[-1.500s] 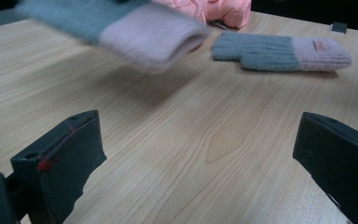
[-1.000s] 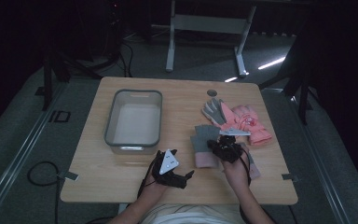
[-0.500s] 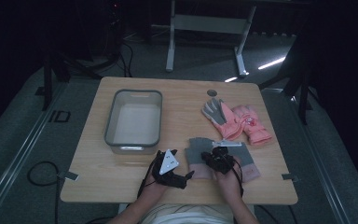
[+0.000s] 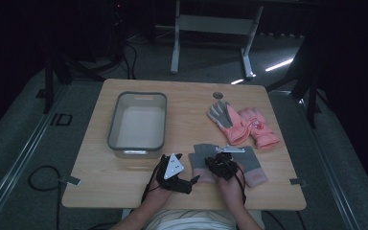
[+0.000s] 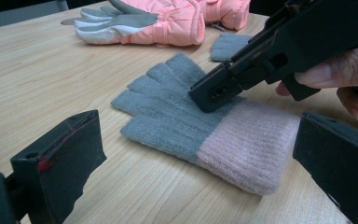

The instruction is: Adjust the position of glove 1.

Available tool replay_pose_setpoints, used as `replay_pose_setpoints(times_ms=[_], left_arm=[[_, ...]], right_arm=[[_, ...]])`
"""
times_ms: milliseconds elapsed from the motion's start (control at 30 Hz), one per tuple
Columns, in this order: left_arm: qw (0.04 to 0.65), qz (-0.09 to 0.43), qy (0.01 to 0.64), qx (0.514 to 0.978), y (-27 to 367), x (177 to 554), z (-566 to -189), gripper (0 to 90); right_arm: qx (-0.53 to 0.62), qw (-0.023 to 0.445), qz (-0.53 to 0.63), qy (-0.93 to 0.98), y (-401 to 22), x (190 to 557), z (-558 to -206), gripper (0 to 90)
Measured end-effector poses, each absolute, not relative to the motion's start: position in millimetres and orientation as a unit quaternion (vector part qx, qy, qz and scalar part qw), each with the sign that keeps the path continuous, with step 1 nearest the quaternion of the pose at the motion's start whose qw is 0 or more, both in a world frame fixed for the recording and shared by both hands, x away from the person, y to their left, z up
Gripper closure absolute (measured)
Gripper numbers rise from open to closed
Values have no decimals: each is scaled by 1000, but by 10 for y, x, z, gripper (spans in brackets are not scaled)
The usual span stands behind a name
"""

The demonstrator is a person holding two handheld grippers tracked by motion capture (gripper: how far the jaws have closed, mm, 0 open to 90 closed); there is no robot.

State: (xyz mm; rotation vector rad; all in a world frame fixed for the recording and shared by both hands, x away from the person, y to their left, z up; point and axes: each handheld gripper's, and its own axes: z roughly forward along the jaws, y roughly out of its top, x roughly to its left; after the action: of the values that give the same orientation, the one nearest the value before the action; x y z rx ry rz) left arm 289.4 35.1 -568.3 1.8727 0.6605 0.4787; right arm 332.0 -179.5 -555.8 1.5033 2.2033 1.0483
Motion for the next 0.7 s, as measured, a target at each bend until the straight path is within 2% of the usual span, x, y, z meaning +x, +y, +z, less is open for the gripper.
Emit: replay_pose_setpoints(times_ms=[133,467,600,700], left_arm=[[522,199,277,782,352,2896,-5683,12],[524,197,277,781,347,2897,-5684,12],[523,197,279,781,346,2900,-5684,12],[523,197,279,781,347,2900,-5684,12]], right_arm=[[521,138,367,758,-1804,3314,-5552,720],[485,154,384,771,-2039,3323,-5280,709],[468,184,386,773,-2378,3432,-5108,700],[456,186,386,780,-2566,3465,-5094,696]])
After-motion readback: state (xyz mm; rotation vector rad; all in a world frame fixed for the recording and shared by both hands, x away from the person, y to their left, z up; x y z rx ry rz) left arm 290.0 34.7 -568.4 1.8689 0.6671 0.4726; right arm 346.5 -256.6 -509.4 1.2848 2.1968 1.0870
